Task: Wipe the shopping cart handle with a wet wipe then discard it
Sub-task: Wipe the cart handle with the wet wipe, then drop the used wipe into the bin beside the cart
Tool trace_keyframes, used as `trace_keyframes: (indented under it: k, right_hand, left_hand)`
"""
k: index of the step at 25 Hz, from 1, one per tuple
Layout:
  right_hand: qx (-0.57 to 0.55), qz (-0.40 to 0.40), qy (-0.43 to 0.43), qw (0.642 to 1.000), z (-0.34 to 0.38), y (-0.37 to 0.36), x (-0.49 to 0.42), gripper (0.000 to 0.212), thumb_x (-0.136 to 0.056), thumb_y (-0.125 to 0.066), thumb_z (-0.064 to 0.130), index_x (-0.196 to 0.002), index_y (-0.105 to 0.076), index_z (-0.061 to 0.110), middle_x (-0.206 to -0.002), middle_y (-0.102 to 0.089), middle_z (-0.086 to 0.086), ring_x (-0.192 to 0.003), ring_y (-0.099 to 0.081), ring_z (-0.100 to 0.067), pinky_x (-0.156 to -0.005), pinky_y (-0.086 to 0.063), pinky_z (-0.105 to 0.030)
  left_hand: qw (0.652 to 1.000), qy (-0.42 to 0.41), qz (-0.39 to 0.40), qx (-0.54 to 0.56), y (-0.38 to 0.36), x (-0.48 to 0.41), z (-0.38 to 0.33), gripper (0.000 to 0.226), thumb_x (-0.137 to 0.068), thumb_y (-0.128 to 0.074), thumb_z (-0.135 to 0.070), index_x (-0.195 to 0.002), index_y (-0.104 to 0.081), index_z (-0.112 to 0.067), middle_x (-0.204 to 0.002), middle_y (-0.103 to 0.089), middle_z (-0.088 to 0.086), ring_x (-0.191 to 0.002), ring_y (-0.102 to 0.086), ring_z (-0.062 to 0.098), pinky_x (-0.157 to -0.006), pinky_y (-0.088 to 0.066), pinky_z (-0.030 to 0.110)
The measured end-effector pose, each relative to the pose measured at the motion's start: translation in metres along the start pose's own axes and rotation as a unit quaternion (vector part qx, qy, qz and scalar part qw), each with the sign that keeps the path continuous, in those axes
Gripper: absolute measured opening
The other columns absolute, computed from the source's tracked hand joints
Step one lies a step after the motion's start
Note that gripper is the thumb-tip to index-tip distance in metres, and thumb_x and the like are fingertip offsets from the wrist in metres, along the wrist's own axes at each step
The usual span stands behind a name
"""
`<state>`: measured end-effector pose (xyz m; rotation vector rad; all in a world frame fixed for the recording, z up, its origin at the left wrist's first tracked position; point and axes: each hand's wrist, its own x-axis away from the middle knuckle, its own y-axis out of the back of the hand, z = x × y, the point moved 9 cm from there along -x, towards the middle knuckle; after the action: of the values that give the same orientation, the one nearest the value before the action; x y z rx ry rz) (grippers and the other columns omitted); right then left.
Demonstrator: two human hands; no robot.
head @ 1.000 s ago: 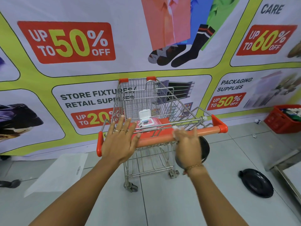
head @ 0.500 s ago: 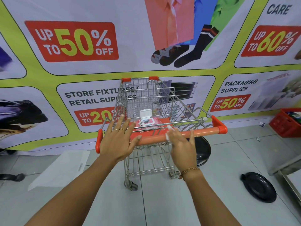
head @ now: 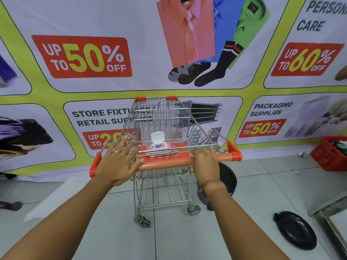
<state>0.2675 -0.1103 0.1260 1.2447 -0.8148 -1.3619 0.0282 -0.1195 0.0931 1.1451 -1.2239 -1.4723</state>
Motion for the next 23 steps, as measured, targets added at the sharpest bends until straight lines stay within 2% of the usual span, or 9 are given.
trace_keyframes:
  k: [3,6,9,11,15,19,20,21,23]
  right_hand:
    - [0.029,0.049,0.001,0.998,0.003,-0.003,-0.018,0.022,-0.087,-0.052,-0.001,-0.103,-0.065,0.006,-0.103,-0.070,-0.012,-0.097,-0.062,-0.030,-0.089,-0.048,-0.038]
    - [0.014,0.062,-0.014,0.998,-0.005,0.003,-0.035,0.022,-0.089,-0.048,-0.001,-0.105,-0.063,0.002,-0.108,-0.067,-0.017,-0.099,-0.064,-0.035,-0.083,-0.052,-0.041]
    - [-0.031,-0.055,-0.055,0.996,-0.048,0.036,-0.055,0.032,-0.086,-0.048,-0.007,-0.114,-0.060,0.003,-0.117,-0.062,-0.018,-0.100,-0.063,-0.037,-0.082,-0.054,-0.042]
    - [-0.049,-0.102,-0.075,0.991,-0.084,0.052,-0.067,0.037,-0.083,-0.048,-0.010,-0.116,-0.058,0.001,-0.121,-0.059,-0.019,-0.100,-0.061,-0.038,-0.080,-0.051,-0.041]
    - [-0.093,-0.168,-0.151,0.970,-0.160,0.071,-0.092,0.028,-0.084,-0.047,-0.011,-0.106,-0.061,-0.001,-0.113,-0.059,-0.022,-0.089,-0.060,-0.041,-0.070,-0.047,-0.042]
    - [-0.098,-0.126,-0.215,0.963,-0.209,0.050,-0.114,0.017,-0.088,-0.049,-0.006,-0.087,-0.065,0.001,-0.097,-0.057,-0.021,-0.075,-0.055,-0.033,-0.060,-0.038,-0.028]
    - [-0.092,-0.113,-0.218,0.965,-0.217,0.041,-0.122,0.021,-0.087,-0.048,-0.009,-0.087,-0.066,0.002,-0.097,-0.056,-0.022,-0.079,-0.057,-0.033,-0.063,-0.041,-0.029]
    - [-0.086,-0.098,-0.221,0.967,-0.224,0.032,-0.129,0.027,-0.086,-0.047,-0.012,-0.097,-0.068,0.001,-0.105,-0.058,-0.022,-0.090,-0.060,-0.034,-0.071,-0.047,-0.033]
    - [-0.074,-0.062,-0.224,0.970,-0.235,0.012,-0.138,0.039,-0.085,-0.045,-0.014,-0.115,-0.065,0.002,-0.123,-0.058,-0.018,-0.108,-0.060,-0.033,-0.089,-0.049,-0.034]
  left_hand:
    - [0.996,0.073,0.039,0.040,-0.006,-0.006,0.005,0.092,-0.070,0.017,-0.075,-0.147,-0.006,-0.029,-0.157,-0.002,0.006,-0.139,0.019,0.022,-0.110,0.015,0.046]
    - [0.985,0.122,0.054,0.106,0.005,-0.023,-0.020,0.084,-0.078,0.005,-0.075,-0.147,0.001,-0.027,-0.156,0.007,0.008,-0.137,0.026,0.023,-0.109,0.017,0.046]
    - [0.986,0.079,0.023,0.142,0.028,-0.067,-0.075,0.075,-0.083,0.000,-0.065,-0.147,0.003,-0.026,-0.156,0.010,0.007,-0.137,0.024,0.024,-0.110,0.017,0.045]
    - [0.987,0.041,0.020,0.155,0.034,-0.105,-0.107,0.070,-0.087,-0.004,-0.061,-0.147,0.003,-0.026,-0.156,0.010,0.008,-0.137,0.025,0.024,-0.111,0.015,0.046]
    - [0.984,-0.042,0.041,0.168,0.023,-0.183,-0.170,0.067,-0.092,-0.011,-0.058,-0.148,0.002,-0.023,-0.157,0.009,0.008,-0.139,0.022,0.024,-0.113,0.013,0.046]
    - [0.977,-0.125,0.064,0.158,0.004,-0.224,-0.243,0.065,-0.094,-0.013,-0.056,-0.148,0.001,-0.022,-0.157,0.006,0.006,-0.140,0.019,0.023,-0.113,0.012,0.045]
    - [0.974,-0.148,0.067,0.155,0.000,-0.232,-0.260,0.064,-0.094,-0.013,-0.056,-0.148,0.000,-0.022,-0.158,0.004,0.005,-0.140,0.018,0.023,-0.114,0.010,0.046]
    - [0.971,-0.170,0.070,0.153,-0.004,-0.239,-0.275,0.064,-0.094,-0.013,-0.055,-0.147,0.000,-0.023,-0.158,0.003,0.005,-0.140,0.017,0.023,-0.114,0.009,0.046]
    - [0.965,-0.197,0.078,0.155,-0.009,-0.251,-0.296,0.063,-0.095,-0.014,-0.054,-0.147,-0.001,-0.022,-0.158,0.001,0.005,-0.141,0.015,0.023,-0.114,0.008,0.045]
